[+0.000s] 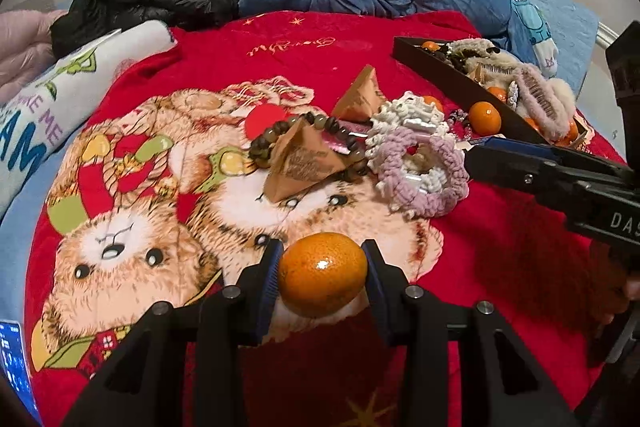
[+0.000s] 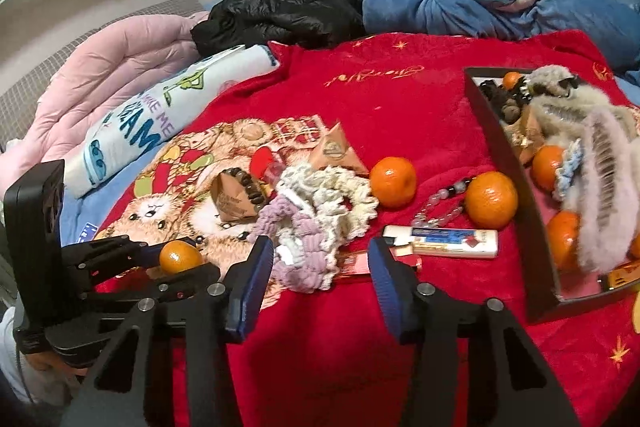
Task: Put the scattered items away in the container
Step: 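Close the left tool on the mandarin while the right tool lowers over the pink scrunchie, then close the right tool on the pink knitted scrunchie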
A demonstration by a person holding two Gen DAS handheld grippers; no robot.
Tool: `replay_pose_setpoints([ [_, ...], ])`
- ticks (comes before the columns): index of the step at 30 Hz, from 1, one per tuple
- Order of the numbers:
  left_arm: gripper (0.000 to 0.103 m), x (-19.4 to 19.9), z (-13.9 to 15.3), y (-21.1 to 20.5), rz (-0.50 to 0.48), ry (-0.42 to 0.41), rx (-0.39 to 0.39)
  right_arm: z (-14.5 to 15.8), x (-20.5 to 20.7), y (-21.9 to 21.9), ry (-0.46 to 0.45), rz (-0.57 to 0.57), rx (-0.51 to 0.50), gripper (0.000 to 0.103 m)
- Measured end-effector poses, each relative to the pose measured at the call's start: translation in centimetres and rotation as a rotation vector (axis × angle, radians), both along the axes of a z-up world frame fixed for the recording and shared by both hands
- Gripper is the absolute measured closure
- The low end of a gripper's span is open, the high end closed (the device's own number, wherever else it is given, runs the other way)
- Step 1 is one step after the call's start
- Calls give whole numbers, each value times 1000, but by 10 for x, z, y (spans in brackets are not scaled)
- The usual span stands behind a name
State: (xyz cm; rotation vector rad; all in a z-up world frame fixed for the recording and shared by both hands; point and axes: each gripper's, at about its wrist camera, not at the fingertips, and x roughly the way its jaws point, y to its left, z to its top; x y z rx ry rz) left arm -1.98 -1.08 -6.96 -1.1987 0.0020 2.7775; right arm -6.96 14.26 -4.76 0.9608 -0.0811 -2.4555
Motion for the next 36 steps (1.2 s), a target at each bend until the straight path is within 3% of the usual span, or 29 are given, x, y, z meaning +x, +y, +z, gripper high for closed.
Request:
replay_pose_setpoints([
  [5, 62, 7, 5, -10, 21, 16, 5, -4, 1, -11, 6, 28, 21, 69],
  [12, 62, 10, 9, -10, 24, 19, -11, -12, -2, -14, -27, 26, 30, 72],
  [18, 62, 10, 11, -7, 21, 18, -13, -20, -8, -14, -63, 23, 30, 86],
  [36, 62, 17, 23, -14, 27, 52, -14, -2, 4, -12, 24, 19, 13, 89],
])
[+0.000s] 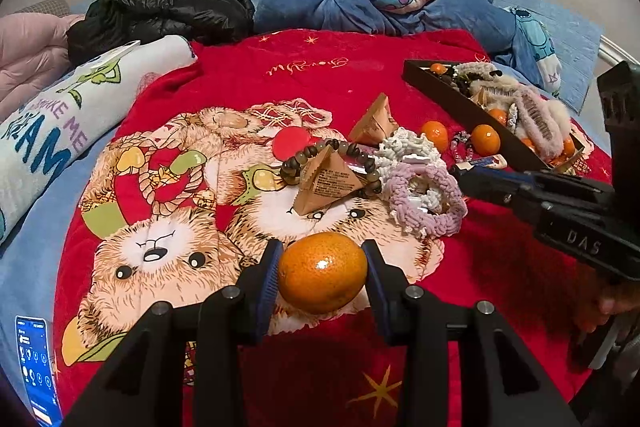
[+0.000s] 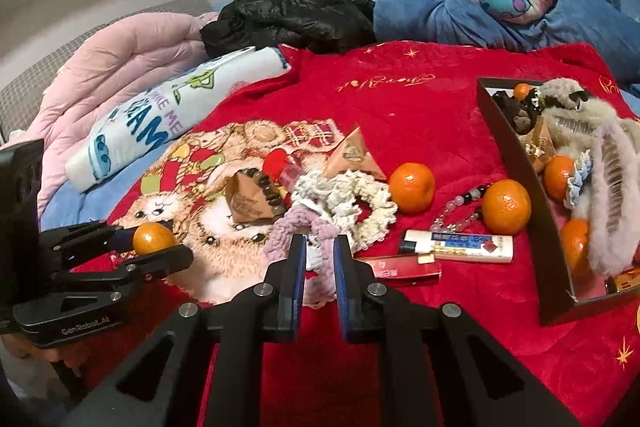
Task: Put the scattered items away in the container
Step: 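Close the right tool on the pink knitted scrunchie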
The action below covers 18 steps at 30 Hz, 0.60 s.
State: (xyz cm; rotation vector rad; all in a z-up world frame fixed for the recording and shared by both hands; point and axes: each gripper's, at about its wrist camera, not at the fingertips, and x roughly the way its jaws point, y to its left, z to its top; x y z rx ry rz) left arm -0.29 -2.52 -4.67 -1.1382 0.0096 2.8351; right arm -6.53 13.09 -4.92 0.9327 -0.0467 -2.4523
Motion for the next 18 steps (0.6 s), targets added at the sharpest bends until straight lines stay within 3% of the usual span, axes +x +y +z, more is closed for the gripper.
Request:
replay_pose_setpoints([
  [4, 62, 2, 1, 2, -9, 2, -4, -8, -4, -1, -24, -31, 20, 82],
  [8, 62, 4, 1, 2, -12, 1, -9, -13, -8, 4, -56, -51, 13, 67],
  [18, 62, 3, -1, 1, -7, -13, -1, -19, -6, -6, -74, -17, 37, 65],
])
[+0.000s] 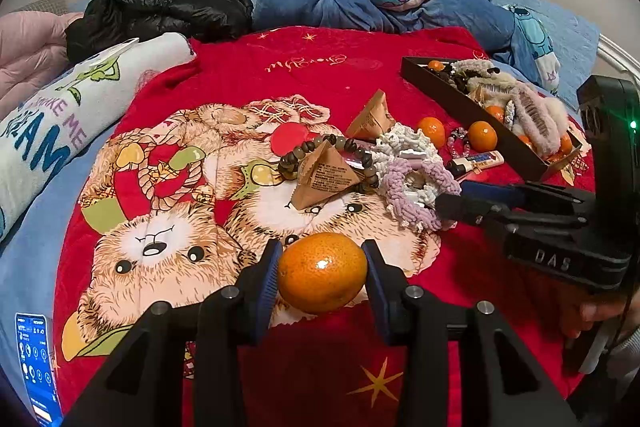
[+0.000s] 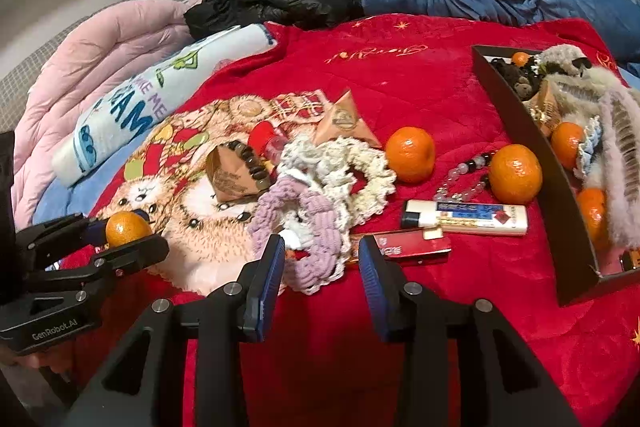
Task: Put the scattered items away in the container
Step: 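Close the right tool on the pink knitted scrunchie, then carry the mandarin in the left tool while the right tool carries the scrunchie to the tray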
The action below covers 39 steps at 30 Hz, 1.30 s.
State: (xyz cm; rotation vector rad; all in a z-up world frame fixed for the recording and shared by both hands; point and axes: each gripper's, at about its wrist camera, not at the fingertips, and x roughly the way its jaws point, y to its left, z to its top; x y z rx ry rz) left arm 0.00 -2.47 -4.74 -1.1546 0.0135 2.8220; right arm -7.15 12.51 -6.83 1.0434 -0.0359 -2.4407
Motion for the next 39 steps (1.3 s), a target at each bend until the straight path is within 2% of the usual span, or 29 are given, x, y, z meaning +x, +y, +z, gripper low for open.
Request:
replay_pose_setpoints([
  [3, 62, 1, 0, 1, -5, -1, -6, -2, 3, -8, 0, 20, 40, 74],
  [5, 62, 1, 0, 2, -4, -1, -8, -4, 5, -13, -6, 37, 53, 84],
  [8, 62, 2, 0, 2, -4, 3, -5, -7, 6, -17, -16, 49, 57, 89],
  [28, 62, 5, 9, 8, -19, 41, 18, 23, 14, 4, 68, 8, -7, 92],
  [39, 62, 9, 18, 37, -76, 72, 18, 40, 21, 26, 119, -25, -40, 92],
])
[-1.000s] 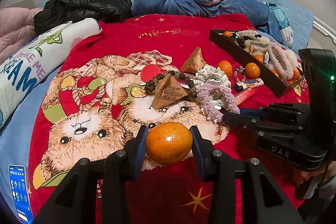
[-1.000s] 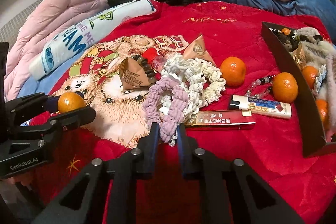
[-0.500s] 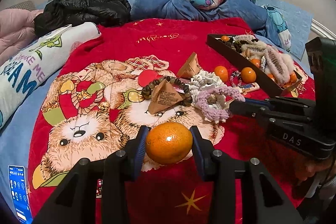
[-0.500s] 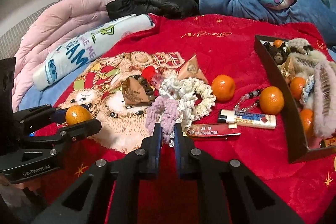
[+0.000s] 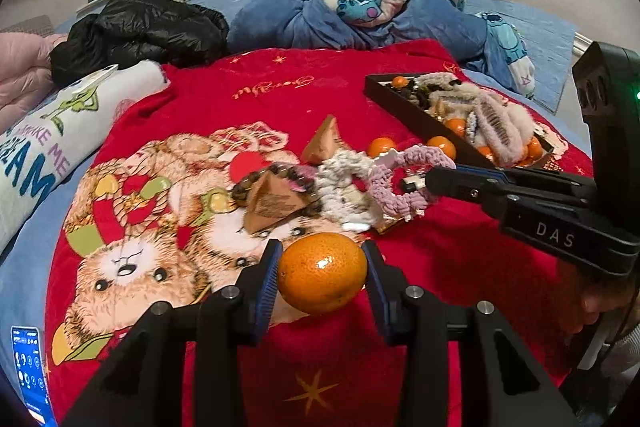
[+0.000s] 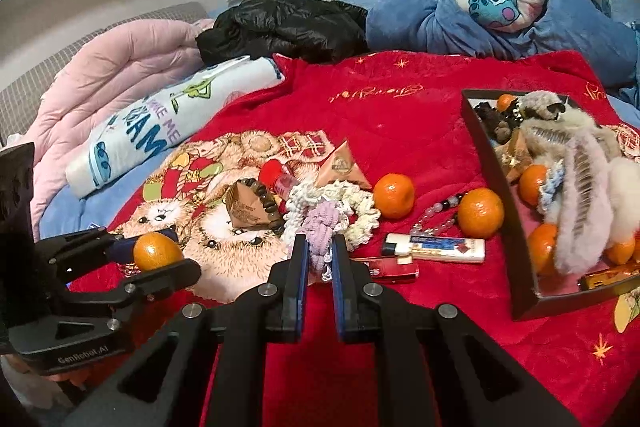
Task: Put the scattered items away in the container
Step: 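Carry the mandarin in the left tool while the right tool carries the scrunchie to the tray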
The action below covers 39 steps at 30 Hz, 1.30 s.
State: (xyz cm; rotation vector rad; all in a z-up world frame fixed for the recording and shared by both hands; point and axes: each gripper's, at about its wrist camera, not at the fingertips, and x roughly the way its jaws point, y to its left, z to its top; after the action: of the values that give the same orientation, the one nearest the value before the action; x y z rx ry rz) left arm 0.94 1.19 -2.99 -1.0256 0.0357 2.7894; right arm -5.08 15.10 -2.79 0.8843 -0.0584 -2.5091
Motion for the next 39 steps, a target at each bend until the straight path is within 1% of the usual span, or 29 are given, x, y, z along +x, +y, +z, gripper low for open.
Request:
replay_pose_setpoints([
  [5, 62, -5, 1, 22, -32, 6, -1, 6, 2, 19, 17, -30, -15, 92],
  [10, 62, -12, -1, 47, -67, -6, 1, 11, 6, 48, 35, -81, -25, 92],
  [14, 62, -14, -1, 71, -108, -1, 5, 16, 13, 81, 56, -141, -35, 92],
  [18, 62, -15, 1, 97, -155, 12, 15, 20, 20, 122, 59, -222, -53, 92],
  [24, 62, -12, -2, 135, -229, 8, 3, 27, 42, 178, 81, -334, -67, 92],
  [28, 62, -10, -4, 152, -257, 6, -2, 31, 58, 207, 92, -396, -71, 92],
  [33, 62, -7, -4, 166, -278, 6, 4, 31, 68, 225, 90, -424, -72, 92],
  [39, 62, -9, -6, 179, -286, 4, 7, 34, 72, 223, 100, -417, -70, 92],
])
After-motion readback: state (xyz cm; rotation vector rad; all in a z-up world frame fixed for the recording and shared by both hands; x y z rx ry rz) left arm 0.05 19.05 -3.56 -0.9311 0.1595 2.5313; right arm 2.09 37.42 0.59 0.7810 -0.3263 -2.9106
